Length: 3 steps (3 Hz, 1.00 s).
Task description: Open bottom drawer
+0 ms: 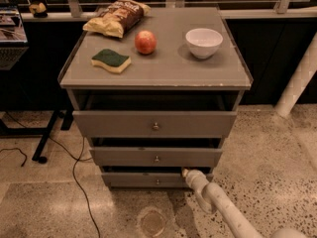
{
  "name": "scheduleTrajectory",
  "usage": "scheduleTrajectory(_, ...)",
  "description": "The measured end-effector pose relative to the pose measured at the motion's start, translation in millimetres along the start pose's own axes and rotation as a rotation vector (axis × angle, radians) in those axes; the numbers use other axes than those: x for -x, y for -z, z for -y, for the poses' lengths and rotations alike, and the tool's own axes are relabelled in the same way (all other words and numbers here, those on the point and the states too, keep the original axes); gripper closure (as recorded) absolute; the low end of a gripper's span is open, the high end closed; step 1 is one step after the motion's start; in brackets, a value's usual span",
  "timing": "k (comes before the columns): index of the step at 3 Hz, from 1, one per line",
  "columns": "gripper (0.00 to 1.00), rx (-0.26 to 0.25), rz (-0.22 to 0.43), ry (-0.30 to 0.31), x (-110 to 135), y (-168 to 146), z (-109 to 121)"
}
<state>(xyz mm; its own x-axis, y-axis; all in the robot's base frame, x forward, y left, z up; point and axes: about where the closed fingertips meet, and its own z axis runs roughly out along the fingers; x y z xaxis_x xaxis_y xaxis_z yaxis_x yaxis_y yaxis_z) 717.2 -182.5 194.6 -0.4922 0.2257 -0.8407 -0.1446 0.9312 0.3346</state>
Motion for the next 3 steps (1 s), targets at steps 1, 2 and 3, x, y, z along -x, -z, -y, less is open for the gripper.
scheduleTrajectory(1,1.00,-0.014,-0.020,-0.016,-1,5,7)
scheduleTrajectory(2,1.00,-0.014,-0.020,-0.016,1,7,7)
scheduleTrajectory(3,1.00,-0.023,-0.053,-0.064,-3,25,19)
